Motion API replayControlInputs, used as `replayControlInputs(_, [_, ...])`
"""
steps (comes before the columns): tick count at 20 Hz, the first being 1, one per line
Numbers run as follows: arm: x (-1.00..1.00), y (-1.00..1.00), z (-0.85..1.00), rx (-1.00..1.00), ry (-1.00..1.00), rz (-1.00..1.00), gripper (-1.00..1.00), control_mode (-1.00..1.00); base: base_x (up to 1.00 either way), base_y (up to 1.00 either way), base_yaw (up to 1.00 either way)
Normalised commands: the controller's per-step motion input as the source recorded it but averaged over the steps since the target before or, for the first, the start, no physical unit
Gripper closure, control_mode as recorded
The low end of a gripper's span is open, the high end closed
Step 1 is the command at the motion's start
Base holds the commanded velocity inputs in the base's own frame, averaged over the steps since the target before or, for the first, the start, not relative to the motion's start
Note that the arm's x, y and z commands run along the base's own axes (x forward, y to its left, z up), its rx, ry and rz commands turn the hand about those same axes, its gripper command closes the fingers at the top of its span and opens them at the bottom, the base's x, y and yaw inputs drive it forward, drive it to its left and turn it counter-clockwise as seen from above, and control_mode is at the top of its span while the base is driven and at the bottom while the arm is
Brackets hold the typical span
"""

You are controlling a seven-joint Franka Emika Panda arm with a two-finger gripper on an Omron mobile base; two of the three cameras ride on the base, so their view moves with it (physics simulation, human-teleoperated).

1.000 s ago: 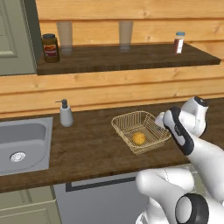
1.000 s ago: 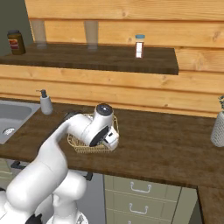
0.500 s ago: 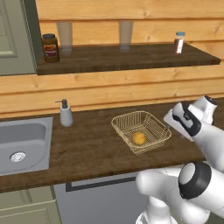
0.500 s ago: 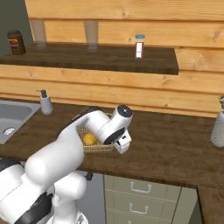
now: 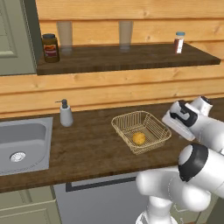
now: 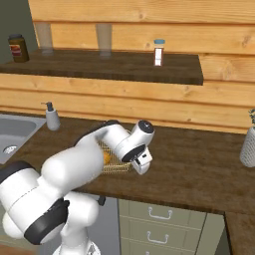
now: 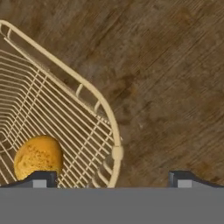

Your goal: Open the cabinet, pick up the bread from the cabinet and place it in the basket. Then move the basket to the dining counter.

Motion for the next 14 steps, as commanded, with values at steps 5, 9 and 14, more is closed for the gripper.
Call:
replayControlInputs(5, [0.32, 0.00, -0.30, 0.00, 0.00, 0.00, -1.00, -1.00, 0.00, 0.00, 0.00])
replayControlInputs(9, [0.25, 0.00, -0.31, -0.01, 0.00, 0.00, -1.00, -1.00, 0.00, 0.00, 0.00])
replayControlInputs(14, [0.13, 0.00, -0.29, -0.02, 0.00, 0.00, -1.00, -1.00, 0.00, 0.00, 0.00])
